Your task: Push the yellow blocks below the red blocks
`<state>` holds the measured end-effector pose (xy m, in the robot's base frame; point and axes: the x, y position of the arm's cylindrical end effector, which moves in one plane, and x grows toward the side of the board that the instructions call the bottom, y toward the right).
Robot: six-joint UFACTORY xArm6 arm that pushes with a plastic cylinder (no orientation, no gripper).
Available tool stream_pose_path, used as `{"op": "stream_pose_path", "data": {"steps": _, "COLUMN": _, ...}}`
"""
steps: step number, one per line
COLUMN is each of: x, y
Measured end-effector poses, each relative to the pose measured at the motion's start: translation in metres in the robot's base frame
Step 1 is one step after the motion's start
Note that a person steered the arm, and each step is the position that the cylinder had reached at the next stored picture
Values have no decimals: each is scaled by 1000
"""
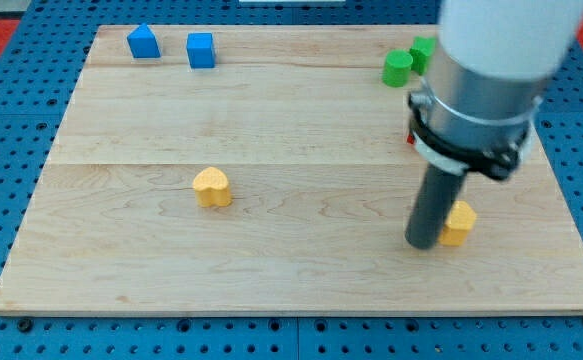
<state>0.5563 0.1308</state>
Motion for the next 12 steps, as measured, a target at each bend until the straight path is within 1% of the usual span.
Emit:
{"op": "stream_pose_path", "data": {"steps": 1, "x": 1, "y": -90}}
{"op": "stream_pose_path", "data": {"steps": 2, "x": -5, "y": -204}}
{"op": "stream_pose_path", "data": {"steps": 3, "x": -48, "y": -280}}
{"op": "stream_pose_path", "data": {"steps": 4, "x": -96, "y": -279}}
{"op": "stream_pose_path", "data": {"steps": 6, "x": -40, "y": -83}}
{"op": "stream_pose_path", "data": {"steps": 7, "x": -43, "y": -88}}
{"op": "stream_pose_path", "data": {"steps": 8, "x": -31, "y": -134}}
{"op": "stream_pose_path", "data": {"steps": 9, "x": 13, "y": -77}}
{"op": "stream_pose_path", "data": {"steps": 10, "x": 6, "y": -31}}
{"op": "stream_pose_path", "data": {"steps": 11, "x": -8, "y": -7}}
{"op": "stream_pose_path", "data": {"steps": 12, "x": 45, "y": -9}}
